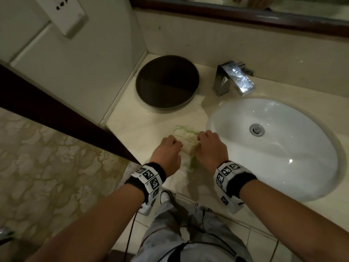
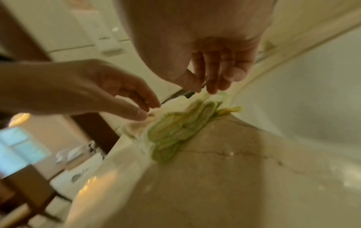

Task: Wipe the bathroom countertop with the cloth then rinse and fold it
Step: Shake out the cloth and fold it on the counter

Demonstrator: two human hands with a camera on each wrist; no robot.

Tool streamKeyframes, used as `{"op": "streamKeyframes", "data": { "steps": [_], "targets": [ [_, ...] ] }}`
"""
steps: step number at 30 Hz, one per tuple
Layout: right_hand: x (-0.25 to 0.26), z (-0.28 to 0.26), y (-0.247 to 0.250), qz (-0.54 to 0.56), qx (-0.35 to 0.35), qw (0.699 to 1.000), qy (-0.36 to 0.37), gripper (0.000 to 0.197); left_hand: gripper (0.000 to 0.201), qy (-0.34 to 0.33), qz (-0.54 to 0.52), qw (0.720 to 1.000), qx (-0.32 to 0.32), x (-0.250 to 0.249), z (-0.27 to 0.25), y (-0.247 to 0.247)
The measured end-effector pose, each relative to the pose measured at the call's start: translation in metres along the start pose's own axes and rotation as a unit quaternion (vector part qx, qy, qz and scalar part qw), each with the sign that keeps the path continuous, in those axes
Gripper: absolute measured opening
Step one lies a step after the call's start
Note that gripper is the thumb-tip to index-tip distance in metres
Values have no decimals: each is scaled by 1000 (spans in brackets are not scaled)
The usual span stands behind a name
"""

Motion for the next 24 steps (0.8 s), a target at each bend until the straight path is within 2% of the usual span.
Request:
{"op": "streamKeyframes", "data": {
  "steps": [2,4,6,7,13,18,21,24],
  "targets": [
    [7,1,-5,-38,-13,995,95,33,30,-8,40,999,6,1,0,-3],
    [7,2,-15,-64,21,988,136,30,29,-21,62,998,1,2,-2,-7],
    [4,2,-22,-61,47,987,140,15,34,-17,82,997,5,5,-4,-13],
    [2,1,-26,-57,52,987,139,14,37,-11,88,996,11,7,-5,-14],
    [-1,-3,-28,-85,48,984,149,21,37,-9,108,994,18,10,-9,-15],
    [0,-3,-25,-35,59,991,117,18,35,7,67,995,76,14,7,-5],
    [0,-5,-18,10,34,997,75,27,31,86,-4,993,81,12,22,18],
    [-3,-8,-11,37,0,999,-14,36,42,159,-41,984,75,16,36,27]
  ]
}}
Point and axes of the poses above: each hand's wrist, its own z-axis towards the middle knuckle, its own y-axis out of the back of the hand, x = y × z, the point moved 1 cm from there along z, towards the middle knuckle, and after that the axes turned 15 degrees about y, right-handed, at the moved point
